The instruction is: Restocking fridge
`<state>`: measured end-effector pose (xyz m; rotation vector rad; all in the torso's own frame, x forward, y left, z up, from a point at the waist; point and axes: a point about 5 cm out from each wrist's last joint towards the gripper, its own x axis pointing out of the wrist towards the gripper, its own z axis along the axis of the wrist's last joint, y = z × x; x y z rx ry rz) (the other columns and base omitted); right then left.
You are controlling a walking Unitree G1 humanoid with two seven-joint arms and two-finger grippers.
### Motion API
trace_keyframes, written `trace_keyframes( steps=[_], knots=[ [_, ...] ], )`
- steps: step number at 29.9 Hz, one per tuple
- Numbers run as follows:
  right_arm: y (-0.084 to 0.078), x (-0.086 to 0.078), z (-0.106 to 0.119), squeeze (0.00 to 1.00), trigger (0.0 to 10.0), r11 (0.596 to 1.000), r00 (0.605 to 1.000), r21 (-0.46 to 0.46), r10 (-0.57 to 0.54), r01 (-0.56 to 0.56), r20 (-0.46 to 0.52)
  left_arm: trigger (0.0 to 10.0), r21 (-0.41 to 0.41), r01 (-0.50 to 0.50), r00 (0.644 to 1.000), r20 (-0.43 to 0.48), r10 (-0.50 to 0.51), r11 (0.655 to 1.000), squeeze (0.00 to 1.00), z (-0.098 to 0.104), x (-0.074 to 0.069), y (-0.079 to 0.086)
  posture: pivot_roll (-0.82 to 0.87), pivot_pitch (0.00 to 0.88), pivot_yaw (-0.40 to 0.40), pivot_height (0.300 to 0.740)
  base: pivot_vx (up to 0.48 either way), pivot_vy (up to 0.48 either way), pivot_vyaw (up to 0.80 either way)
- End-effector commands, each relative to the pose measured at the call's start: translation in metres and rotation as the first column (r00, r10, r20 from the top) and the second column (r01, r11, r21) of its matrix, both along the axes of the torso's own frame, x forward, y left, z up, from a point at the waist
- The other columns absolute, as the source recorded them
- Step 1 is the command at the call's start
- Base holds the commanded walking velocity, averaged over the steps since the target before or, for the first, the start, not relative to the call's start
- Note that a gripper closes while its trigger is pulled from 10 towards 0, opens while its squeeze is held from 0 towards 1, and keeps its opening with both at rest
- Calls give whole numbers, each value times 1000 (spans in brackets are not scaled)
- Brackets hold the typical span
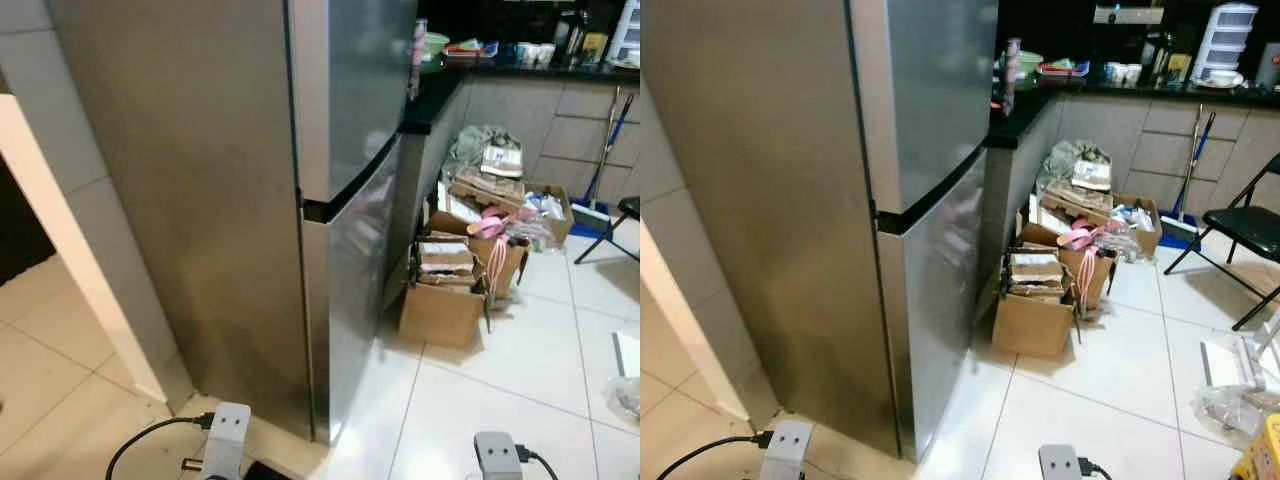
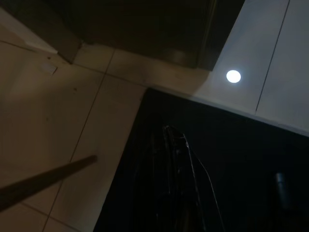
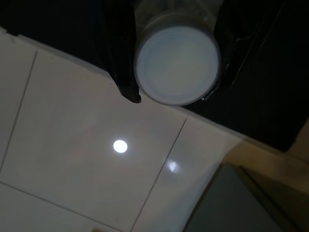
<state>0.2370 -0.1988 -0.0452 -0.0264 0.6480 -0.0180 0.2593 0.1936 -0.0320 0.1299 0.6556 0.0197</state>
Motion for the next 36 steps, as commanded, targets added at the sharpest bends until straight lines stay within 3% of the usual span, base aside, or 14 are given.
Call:
trace_keyframes(
  steps=[1, 19, 36],
  knots=[
    [3, 1, 0, 0, 10000, 1000, 1000, 4, 7, -7, 4, 10000, 6, -8, 1000, -3, 9, 1000, 0, -2, -3, 3, -31, 45, -4, 740, 364, 0, 0],
    [3, -2, -1, 0, 10000, 1000, 1000, 10, -6, 6, 2, 10000, 14, 15, 1000, 8, -15, 1000, 0, 0, -1, 2, -35, 48, 6, 740, 349, 0, 0],
    [4, -8, -5, 0, 10000, 999, 1000, 24, -30, 30, -2, 10000, -2, 98, 994, 45, -98, 995, 0, 2, 1, -7, -49, 74, 24, 740, 0, -28, 0]
  ],
)
